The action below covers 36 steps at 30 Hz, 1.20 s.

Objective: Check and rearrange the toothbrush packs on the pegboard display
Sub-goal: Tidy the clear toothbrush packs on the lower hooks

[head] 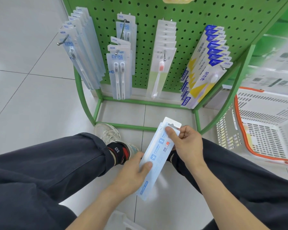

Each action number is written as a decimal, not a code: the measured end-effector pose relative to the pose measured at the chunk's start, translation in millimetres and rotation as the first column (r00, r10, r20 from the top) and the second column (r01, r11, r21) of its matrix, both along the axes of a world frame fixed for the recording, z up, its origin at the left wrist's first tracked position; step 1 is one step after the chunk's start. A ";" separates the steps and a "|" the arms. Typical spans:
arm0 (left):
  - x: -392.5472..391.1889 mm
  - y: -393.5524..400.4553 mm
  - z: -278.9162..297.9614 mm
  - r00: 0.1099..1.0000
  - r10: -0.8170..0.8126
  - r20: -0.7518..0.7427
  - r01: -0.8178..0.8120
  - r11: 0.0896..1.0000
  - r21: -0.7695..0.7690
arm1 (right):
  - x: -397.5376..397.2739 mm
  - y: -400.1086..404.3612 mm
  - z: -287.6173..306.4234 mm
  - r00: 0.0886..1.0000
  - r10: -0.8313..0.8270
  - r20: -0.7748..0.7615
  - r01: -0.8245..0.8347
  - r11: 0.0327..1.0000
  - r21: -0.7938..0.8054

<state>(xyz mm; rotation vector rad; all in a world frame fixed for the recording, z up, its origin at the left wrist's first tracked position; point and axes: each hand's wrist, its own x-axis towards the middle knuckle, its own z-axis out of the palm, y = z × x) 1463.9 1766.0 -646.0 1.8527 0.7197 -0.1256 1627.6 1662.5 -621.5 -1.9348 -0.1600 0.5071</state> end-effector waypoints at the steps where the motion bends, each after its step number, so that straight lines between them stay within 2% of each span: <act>1: -0.4 -0.6 1.2 1.000 -0.005 0.017 0.005 1.000 -0.002 | -1.1 0.8 0.5 1.000 -0.010 0.009 0.010 1.000 0.014; 4: 1.3 -2.9 3.0 0.995 -0.087 0.048 0.085 0.996 0.035 | -7.5 3.8 2.4 0.999 -0.045 0.003 0.044 0.998 0.043; 6: 1.6 -5.0 1.2 0.988 -0.148 0.046 0.142 0.983 0.121 | -12.2 5.2 -0.1 0.997 -0.056 -0.046 0.058 0.997 0.056; 9: 0.7 -7.3 -7.0 0.986 -0.156 0.060 0.138 0.962 0.235 | -18.5 7.7 -5.0 0.989 -0.029 -0.142 0.045 0.993 0.109; 13: -1.9 -3.1 -9.7 0.990 -0.133 0.040 0.121 0.968 0.222 | -25.8 12.4 -8.0 0.958 0.077 -0.276 -0.030 0.984 0.173; 16: -2.3 3.9 -5.5 0.993 -0.098 0.065 0.085 0.978 0.190 | -32.8 13.9 -6.2 0.952 0.159 -0.263 -0.108 0.974 0.198; 19: -1.9 13.0 -4.8 0.997 0.026 0.073 -0.037 0.988 0.152 | -34.6 14.2 -1.9 0.932 0.270 -0.244 -0.217 0.950 0.224; 20: -1.1 15.4 -3.2 0.992 0.074 0.102 -0.086 0.989 0.119 | -34.6 14.3 -1.7 0.932 0.297 -0.208 -0.258 0.946 0.195; 22: 0.6 18.6 4.4 0.973 0.176 0.149 -0.185 0.982 0.047 | -33.8 15.1 -3.1 0.946 0.321 -0.030 -0.319 0.946 0.056; 24: 3.3 21.5 18.5 0.943 0.291 0.162 -0.285 0.957 -0.058 | -33.3 16.9 -0.6 0.941 0.318 0.118 -0.319 0.948 -0.014; 28: 9.7 34.8 48.7 0.885 0.418 0.207 -0.360 0.894 -0.269 | -31.4 33.7 20.2 0.919 0.353 0.178 -0.379 0.914 0.142; 30: 12.8 46.4 62.7 0.850 0.478 0.221 -0.391 0.853 -0.345 | -32.6 49.9 33.9 0.905 0.343 0.251 -0.388 0.908 0.159; 33: 19.2 66.7 84.5 0.780 0.535 0.325 -0.435 0.837 -0.333 | -35.1 80.4 55.3 0.875 0.304 0.376 -0.391 0.902 0.182; 36: 28.3 85.3 102.3 0.707 0.540 0.457 -0.472 0.841 -0.263 | -34.3 109.8 73.7 0.868 0.250 0.429 -0.370 0.902 0.223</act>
